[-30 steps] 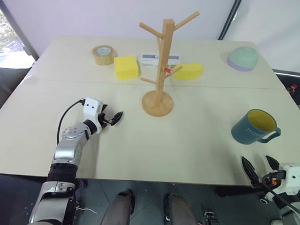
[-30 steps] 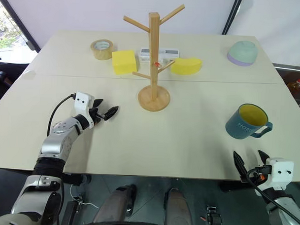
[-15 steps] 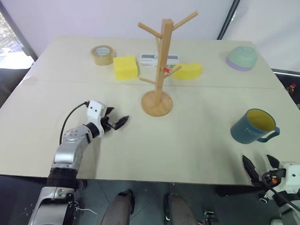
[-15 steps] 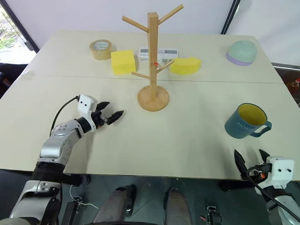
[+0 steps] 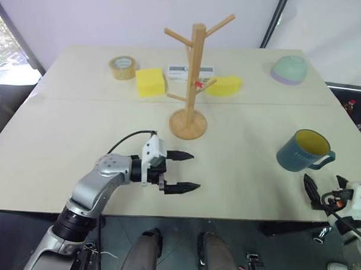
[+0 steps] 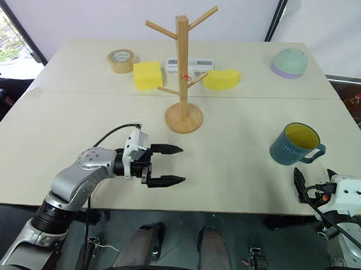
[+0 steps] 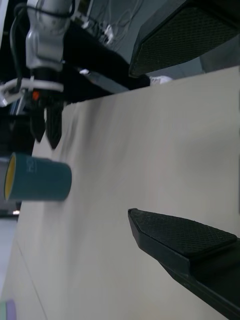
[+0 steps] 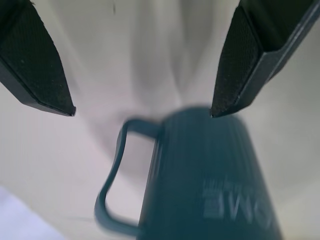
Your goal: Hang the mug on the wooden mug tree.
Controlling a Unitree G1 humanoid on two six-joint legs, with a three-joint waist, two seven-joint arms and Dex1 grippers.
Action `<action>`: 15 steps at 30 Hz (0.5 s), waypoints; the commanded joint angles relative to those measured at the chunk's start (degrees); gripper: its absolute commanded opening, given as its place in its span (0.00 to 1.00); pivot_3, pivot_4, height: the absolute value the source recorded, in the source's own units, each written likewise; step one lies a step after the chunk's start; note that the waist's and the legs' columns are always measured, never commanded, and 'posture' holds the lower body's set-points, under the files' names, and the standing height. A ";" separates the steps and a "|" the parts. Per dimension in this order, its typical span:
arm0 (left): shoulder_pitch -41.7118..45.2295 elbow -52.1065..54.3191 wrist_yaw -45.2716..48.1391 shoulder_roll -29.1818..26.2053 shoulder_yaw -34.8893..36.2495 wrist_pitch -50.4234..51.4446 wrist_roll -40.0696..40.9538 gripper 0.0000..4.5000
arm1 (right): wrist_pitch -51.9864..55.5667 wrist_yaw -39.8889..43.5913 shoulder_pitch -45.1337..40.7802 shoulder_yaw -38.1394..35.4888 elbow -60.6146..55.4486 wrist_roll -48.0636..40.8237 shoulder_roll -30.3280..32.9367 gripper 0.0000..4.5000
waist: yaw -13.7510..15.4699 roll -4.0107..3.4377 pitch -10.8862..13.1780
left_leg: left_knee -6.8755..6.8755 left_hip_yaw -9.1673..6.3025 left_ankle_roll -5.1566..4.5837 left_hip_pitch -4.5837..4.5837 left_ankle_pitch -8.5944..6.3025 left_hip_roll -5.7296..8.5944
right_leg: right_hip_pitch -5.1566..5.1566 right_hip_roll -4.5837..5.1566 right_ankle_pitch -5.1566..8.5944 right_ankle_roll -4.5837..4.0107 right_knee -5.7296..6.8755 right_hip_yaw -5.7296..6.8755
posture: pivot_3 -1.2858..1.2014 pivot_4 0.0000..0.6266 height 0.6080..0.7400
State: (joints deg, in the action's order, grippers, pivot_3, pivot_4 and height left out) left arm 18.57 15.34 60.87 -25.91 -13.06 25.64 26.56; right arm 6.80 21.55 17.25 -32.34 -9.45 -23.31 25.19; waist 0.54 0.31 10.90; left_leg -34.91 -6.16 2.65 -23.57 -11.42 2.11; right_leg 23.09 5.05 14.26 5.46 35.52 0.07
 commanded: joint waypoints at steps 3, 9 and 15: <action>1.88 2.98 0.80 -0.28 -0.37 0.04 1.12 1.00 | 0.60 -2.49 -3.52 -0.71 1.54 0.85 0.57 0.99 | 0.08 0.00 0.00 | 0.00 0.01 -0.01 0.00 0.00 0.01 | -0.01 0.01 0.00 0.00 -0.01 0.00 | 0.52 0.24 1.00; 1.88 3.32 0.74 -0.40 -0.26 -0.27 1.04 1.00 | 2.23 -3.80 -9.23 0.11 5.70 2.19 1.67 0.99 | -0.02 -0.01 0.00 | -0.05 0.02 -0.02 0.00 0.01 0.02 | -0.01 -0.01 0.00 0.00 0.04 -0.02 | 0.52 0.24 1.00; 0.73 3.93 0.14 -0.90 0.21 -0.50 0.83 1.00 | 2.10 -3.20 -11.33 0.07 7.78 2.88 2.34 0.99 | -0.01 -0.01 0.00 | -0.07 0.01 -0.03 0.01 0.01 0.04 | -0.01 -0.03 0.00 0.00 0.12 -0.01 | 0.52 0.24 1.00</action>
State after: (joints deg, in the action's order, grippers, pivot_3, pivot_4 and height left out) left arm 19.59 17.16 61.12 -26.54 -13.42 25.78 26.76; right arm 9.53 18.28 6.29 -31.79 -1.28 -20.81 26.09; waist 0.54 0.30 10.90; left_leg -34.99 -6.15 2.62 -23.55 -11.41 2.15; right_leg 23.08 5.02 14.26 5.45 35.63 0.06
